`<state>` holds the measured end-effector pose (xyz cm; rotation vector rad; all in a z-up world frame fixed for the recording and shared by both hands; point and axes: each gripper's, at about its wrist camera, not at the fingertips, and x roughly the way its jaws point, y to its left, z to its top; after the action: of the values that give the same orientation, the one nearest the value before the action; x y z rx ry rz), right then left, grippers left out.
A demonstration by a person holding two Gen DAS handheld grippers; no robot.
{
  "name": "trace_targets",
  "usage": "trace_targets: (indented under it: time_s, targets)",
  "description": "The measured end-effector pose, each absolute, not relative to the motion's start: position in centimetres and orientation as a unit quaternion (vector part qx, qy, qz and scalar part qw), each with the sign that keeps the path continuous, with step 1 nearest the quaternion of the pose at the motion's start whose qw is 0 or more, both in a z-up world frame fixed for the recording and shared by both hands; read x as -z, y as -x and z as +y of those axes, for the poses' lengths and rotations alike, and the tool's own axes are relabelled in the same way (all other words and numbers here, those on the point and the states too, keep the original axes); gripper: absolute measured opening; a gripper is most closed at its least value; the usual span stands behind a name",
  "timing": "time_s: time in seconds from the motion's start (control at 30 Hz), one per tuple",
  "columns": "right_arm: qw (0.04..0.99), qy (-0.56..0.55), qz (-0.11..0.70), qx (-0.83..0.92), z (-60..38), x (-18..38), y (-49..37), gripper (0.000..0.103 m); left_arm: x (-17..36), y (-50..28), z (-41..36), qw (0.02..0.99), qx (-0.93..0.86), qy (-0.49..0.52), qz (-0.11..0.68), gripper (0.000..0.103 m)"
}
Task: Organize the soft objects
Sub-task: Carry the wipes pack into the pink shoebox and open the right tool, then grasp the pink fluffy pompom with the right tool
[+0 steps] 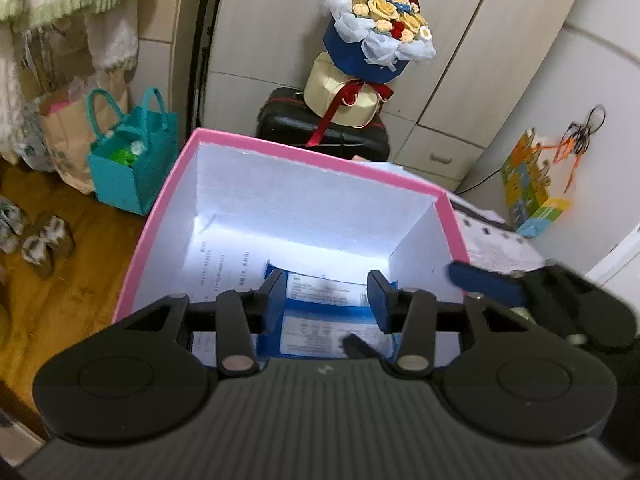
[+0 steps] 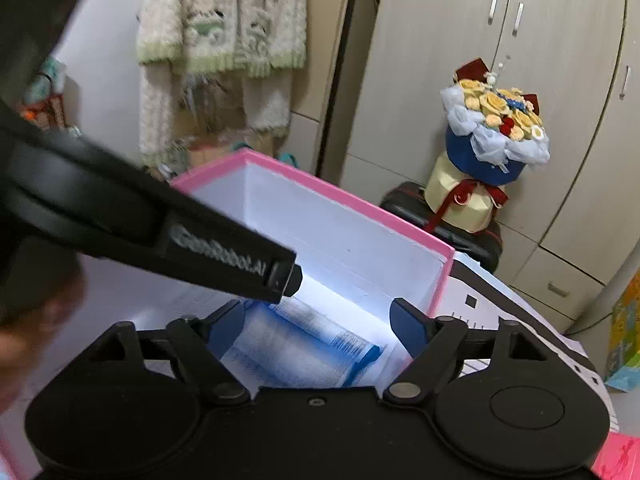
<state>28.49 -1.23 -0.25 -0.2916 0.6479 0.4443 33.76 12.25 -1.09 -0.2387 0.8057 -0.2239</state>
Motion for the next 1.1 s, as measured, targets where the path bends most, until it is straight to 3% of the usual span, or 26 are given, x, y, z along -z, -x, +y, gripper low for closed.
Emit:
trace_targets:
  time_s: [0.33,0.67,1.1]
  targets:
    - [0.913,0.04,0.31,-0.263,-7.4,-2.5,-20.0,0.084,-2.7,-26.6,13.3,0.918,0.126,0.053,0.372,0.052]
    - [0.927,0.042,0.256,-0.271,-13.5,-5.3,-10.6,0.085,-7.0,-16.6,11.0,0.929,0.213,-0.007,0.301,0.056]
    - [0.934,0.07,0.29,-0.194,-20.1,-1.4,-3.4,0.085,-4.3,-11.7,4.1,0.897,0.297,-0.059,0.323,0.056]
